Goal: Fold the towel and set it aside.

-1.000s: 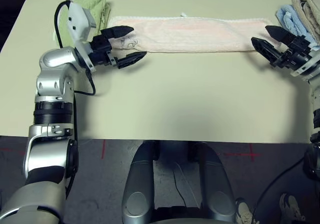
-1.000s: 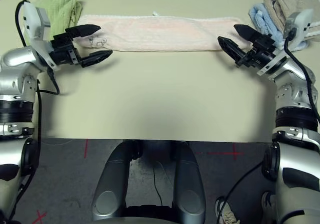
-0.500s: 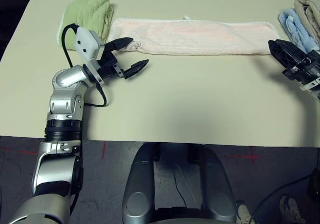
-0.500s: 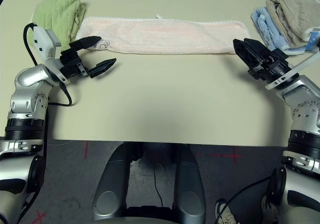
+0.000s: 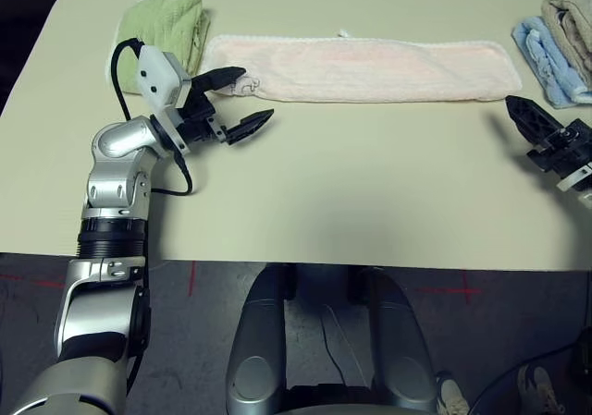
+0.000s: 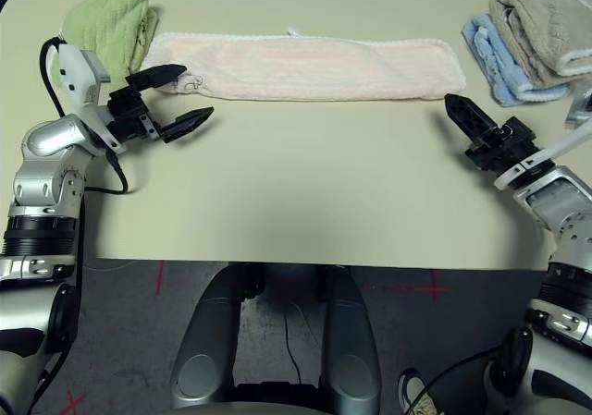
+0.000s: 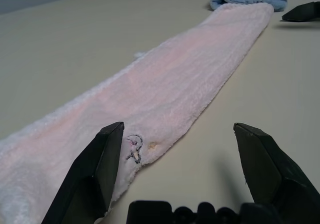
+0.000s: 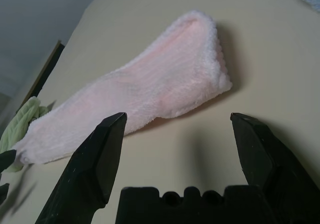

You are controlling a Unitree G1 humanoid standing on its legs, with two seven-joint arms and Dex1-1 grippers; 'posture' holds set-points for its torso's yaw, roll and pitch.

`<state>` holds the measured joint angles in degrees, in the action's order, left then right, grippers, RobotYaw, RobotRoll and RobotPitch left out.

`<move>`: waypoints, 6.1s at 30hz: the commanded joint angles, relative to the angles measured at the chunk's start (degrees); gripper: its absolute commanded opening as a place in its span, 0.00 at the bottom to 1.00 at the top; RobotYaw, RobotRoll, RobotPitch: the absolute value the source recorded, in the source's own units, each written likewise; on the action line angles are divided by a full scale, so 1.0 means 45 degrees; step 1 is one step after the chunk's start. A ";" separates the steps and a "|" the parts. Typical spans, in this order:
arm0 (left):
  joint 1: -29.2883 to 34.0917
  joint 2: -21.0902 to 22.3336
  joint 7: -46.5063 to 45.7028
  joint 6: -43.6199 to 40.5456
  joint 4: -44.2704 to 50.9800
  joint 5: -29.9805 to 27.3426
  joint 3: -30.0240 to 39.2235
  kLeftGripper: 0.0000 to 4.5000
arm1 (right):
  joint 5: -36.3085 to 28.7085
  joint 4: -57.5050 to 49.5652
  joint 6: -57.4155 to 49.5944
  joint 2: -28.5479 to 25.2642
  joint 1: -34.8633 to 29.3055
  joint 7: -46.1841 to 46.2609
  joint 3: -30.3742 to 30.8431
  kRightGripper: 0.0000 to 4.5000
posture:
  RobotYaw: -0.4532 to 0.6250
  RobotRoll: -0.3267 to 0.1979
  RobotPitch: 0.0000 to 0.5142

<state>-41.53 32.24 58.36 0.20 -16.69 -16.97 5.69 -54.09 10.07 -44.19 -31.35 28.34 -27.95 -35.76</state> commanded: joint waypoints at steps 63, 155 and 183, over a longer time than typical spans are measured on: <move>0.0317 0.0155 0.0075 -0.0608 0.0381 -0.0059 -0.0257 1.00 | -0.0474 0.2031 0.0049 0.0701 0.2107 0.4220 -0.0611 1.00 | 0.42 0.62 0.79; 0.0142 0.0154 0.0129 -0.1029 0.0398 -0.0025 -0.0341 1.00 | -0.0835 0.0972 -0.1055 -0.0541 0.1557 0.4210 -0.0484 0.01 | 0.39 0.62 0.81; -0.0624 0.0347 0.0241 0.0028 0.0060 -0.0009 -0.0410 1.00 | -0.0082 0.1160 -0.0789 -0.1298 0.1909 0.2419 0.0043 0.01 | 0.40 0.62 0.77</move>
<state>-44.72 32.89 57.88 0.50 -18.09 -16.75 4.55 -55.18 14.44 -48.13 -36.72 37.43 -16.38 -35.52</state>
